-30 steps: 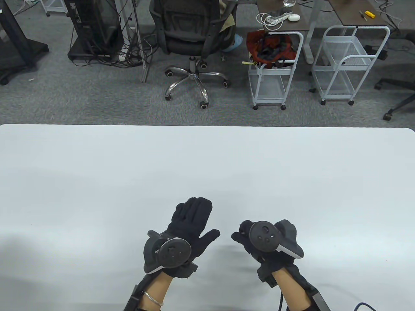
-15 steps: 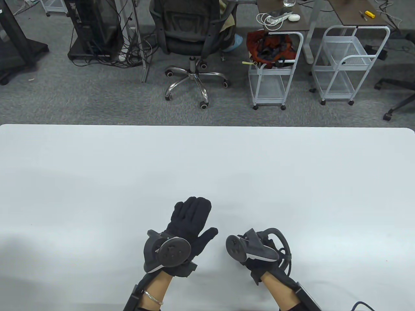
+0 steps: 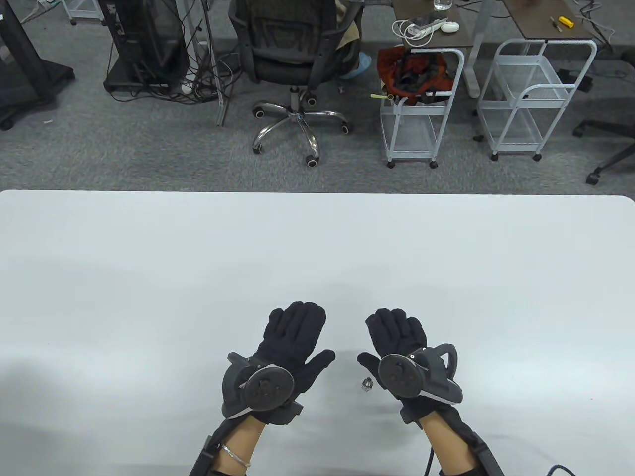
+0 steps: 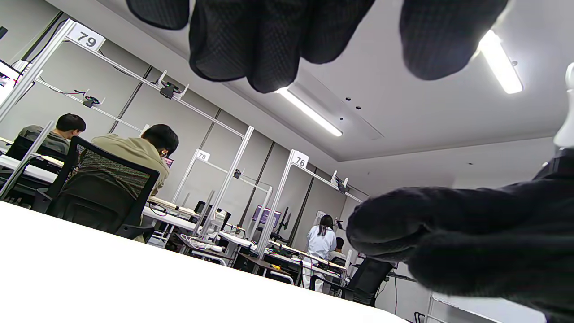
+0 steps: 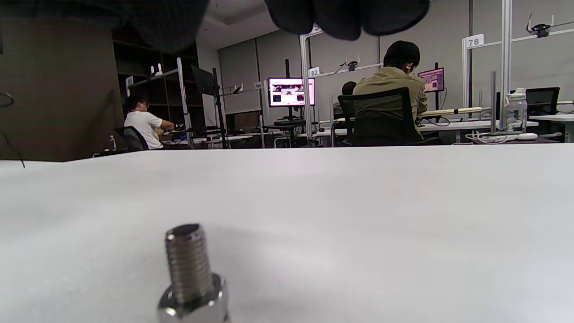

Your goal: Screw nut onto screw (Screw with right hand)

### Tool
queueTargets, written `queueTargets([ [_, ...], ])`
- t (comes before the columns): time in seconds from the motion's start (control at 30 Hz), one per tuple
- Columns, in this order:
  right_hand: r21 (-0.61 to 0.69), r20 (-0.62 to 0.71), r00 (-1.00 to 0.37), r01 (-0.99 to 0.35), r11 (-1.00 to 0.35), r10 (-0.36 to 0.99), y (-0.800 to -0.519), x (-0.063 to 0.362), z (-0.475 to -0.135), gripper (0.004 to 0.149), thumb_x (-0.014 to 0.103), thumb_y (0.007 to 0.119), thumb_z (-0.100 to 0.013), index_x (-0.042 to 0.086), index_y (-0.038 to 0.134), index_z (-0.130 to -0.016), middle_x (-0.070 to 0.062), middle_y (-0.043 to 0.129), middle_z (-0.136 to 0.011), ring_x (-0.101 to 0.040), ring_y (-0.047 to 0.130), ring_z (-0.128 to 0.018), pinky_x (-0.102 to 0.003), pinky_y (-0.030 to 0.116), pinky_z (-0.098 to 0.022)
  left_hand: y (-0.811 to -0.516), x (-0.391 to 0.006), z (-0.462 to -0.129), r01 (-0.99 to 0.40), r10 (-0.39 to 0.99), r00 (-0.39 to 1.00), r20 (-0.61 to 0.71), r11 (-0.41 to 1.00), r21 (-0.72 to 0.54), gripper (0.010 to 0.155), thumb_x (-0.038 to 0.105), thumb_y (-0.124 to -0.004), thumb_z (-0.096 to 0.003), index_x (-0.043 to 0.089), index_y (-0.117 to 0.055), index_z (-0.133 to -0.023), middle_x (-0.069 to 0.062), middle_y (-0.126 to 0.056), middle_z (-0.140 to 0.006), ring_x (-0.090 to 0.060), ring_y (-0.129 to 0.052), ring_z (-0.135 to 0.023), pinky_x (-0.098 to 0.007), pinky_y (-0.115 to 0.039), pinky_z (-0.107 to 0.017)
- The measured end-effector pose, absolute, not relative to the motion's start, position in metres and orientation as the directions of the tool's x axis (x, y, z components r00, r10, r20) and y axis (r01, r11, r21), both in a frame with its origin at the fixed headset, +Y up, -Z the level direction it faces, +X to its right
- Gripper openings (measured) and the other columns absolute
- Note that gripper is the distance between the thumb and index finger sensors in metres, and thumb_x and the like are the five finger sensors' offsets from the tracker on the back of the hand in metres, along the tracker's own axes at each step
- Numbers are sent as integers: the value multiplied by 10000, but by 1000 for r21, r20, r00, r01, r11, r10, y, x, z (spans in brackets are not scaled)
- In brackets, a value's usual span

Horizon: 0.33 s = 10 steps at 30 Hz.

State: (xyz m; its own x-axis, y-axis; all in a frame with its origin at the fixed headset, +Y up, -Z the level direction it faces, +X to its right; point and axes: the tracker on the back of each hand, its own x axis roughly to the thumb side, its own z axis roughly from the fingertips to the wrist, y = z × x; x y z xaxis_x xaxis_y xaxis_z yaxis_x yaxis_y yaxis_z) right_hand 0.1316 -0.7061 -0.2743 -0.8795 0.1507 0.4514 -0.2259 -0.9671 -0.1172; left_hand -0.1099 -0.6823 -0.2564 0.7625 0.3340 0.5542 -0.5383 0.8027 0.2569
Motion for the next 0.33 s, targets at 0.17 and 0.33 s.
queueTargets([
  [0.17,-104,442,-881,-236,-966,167,-706,134,-275,705,421,695,-567,-44,533,-1071,-348,571,-1059,-584,557,-979,-690,440,-664,-683,-110,-256,-532,333,766,550,809,250,712,576,-684,-506,186,-602,-1096,-129,-774,-1125,-406,-760,-1002,-593,-515,-763],
  [0.33,-101,446,-881,-224,-969,157,-706,133,-275,699,421,694,-567,-43,543,-1067,-348,582,-1054,-584,569,-973,-691,446,-661,-683,-109,-256,-528,335,767,548,814,243,713,576,-687,-504,186,-603,-1095,-130,-773,-1125,-405,-760,-1002,-594,-514,-763],
])
